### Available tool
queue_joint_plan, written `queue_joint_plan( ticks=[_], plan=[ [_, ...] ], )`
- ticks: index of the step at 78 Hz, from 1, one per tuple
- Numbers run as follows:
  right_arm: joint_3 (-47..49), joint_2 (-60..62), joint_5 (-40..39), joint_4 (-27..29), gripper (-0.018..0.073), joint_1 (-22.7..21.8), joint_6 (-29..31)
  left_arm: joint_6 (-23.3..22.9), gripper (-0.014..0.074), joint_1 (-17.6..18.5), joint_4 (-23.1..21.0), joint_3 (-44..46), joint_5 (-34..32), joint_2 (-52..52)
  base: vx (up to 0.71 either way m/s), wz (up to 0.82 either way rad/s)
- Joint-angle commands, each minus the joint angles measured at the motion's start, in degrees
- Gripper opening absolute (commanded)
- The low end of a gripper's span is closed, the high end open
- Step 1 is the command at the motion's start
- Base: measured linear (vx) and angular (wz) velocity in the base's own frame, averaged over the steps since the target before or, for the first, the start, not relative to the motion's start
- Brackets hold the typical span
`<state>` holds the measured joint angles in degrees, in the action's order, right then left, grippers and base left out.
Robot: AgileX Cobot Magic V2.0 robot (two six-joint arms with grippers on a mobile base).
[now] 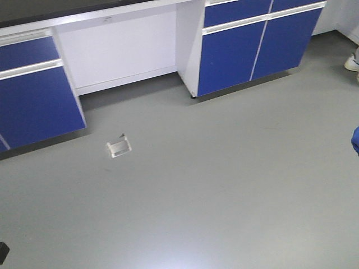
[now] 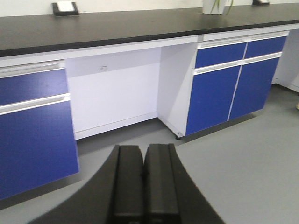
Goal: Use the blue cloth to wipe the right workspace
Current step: 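Drive the base to the other bench holding the cloth in the right gripper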
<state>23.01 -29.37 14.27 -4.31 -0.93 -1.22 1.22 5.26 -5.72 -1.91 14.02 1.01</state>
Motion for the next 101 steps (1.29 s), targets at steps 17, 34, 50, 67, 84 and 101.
queue_joint_plan(
  ticks=[17, 34, 50, 67, 84, 101],
  plan=[
    [1.8, -0.2, -5.1, -0.6, -0.0007, -0.1, 0.3, 0.1, -0.0006, 0.0, -0.2, 1.4, -4.7, 0.6, 0.3, -0.32],
    [1.8, -0.2, -5.1, -0.6, -0.0007, -0.1, 0.3, 0.1, -0.0006, 0.0, -0.2, 1.4, -4.7, 0.6, 0.35, -0.32],
    [1.8, -0.2, -5.1, -0.6, -0.0007, -0.1, 0.3, 0.1, -0.0006, 0.0, -0.2, 1.4, -4.7, 0.6, 0.4, -0.24],
    [1.8, -0.2, -5.1, -0.6, -0.0007, -0.1, 0.3, 0.1, -0.0006, 0.0, -0.2, 1.4, -4.7, 0.6, 0.43, -0.11],
    [1.8, -0.2, -5.1, -0.6, -0.0007, -0.1, 0.3, 0.1, -0.0006, 0.0, -0.2, 1.4, -4.7, 0.6, 0.45, 0.03],
    [1.8, -0.2, -5.1, -0.6, -0.0007, -0.1, 0.3, 0.1, -0.0006, 0.0, -0.2, 1.4, -4.7, 0.6, 0.44, 0.17]
  ],
)
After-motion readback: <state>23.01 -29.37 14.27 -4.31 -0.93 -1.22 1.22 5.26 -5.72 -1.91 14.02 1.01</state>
